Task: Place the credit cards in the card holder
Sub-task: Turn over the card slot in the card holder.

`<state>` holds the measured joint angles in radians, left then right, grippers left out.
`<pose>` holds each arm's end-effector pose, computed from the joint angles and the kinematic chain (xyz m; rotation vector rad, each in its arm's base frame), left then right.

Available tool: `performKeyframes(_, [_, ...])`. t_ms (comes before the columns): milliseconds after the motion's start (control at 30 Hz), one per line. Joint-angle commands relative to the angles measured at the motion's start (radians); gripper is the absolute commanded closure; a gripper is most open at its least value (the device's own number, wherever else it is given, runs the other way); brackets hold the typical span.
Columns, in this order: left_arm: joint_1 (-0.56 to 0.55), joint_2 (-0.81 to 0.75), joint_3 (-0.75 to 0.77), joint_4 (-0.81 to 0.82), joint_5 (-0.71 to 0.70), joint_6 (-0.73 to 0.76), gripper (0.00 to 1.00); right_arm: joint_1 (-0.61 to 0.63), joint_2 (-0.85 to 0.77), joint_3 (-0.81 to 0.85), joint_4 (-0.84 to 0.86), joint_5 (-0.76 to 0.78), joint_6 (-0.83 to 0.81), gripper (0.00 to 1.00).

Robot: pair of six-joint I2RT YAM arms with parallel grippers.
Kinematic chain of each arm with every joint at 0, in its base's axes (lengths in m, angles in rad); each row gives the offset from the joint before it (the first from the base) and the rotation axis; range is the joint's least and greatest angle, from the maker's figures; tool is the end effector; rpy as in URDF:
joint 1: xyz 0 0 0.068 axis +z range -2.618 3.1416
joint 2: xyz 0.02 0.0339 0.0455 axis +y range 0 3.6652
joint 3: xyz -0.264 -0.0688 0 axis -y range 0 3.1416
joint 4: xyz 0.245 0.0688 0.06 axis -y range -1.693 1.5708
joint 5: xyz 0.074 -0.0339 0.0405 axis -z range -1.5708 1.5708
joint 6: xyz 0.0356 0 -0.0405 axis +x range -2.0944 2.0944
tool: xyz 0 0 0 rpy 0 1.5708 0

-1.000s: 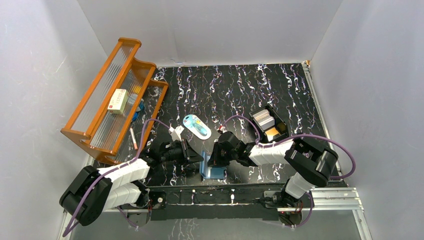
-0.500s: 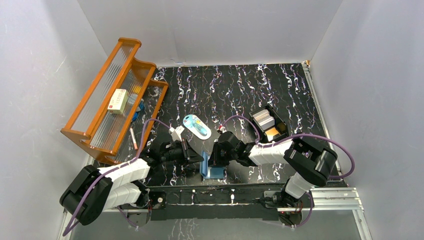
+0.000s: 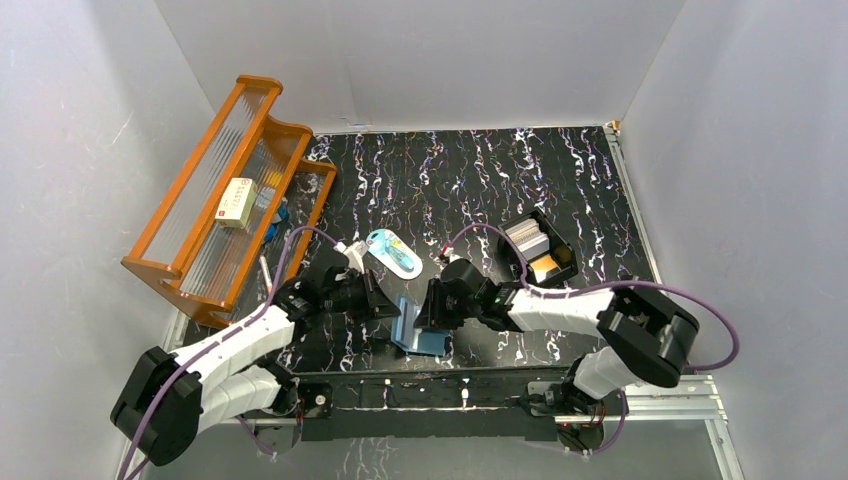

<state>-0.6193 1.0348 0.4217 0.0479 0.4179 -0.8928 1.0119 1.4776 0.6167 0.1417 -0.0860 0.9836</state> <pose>0.1627 -0.1337 0.1915 -0.0494 2.3885 -1.2613 0.1475 0.2415 0.1575 -0.0860 2.5550 1.0337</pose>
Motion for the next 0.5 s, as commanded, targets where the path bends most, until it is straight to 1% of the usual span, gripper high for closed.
performKeyframes(0, [-0.005, 0.004, 0.064, -0.158, -0.024, 0.048, 1.0, -0.01, -0.097, 0.072, -0.131, 0.08, -0.051, 0.61])
performKeyframes(133, [-0.006, 0.033, 0.1, -0.205, -0.032, 0.049, 1.0, -0.012, -0.162, 0.088, -0.162, 0.113, -0.061, 0.57])
performKeyframes(200, [-0.007, 0.044, 0.118, -0.225, -0.038, 0.053, 1.0, -0.012, -0.175, 0.084, -0.146, 0.108, -0.06, 0.55])
performKeyframes(267, [-0.01, 0.055, 0.14, -0.251, -0.057, 0.058, 1.0, -0.012, -0.17, 0.072, -0.107, 0.092, -0.047, 0.5])
performKeyframes(300, [-0.016, 0.064, 0.155, -0.277, -0.077, 0.065, 1.0, -0.012, -0.16, 0.069, -0.094, 0.089, -0.045, 0.5])
performKeyframes(400, [-0.047, 0.098, 0.214, -0.37, -0.172, 0.095, 1.0, -0.012, -0.121, 0.086, -0.118, 0.109, -0.05, 0.57])
performKeyframes(467, [-0.063, 0.117, 0.25, -0.414, -0.205, 0.101, 1.0, -0.012, -0.102, 0.084, -0.123, 0.12, -0.056, 0.58])
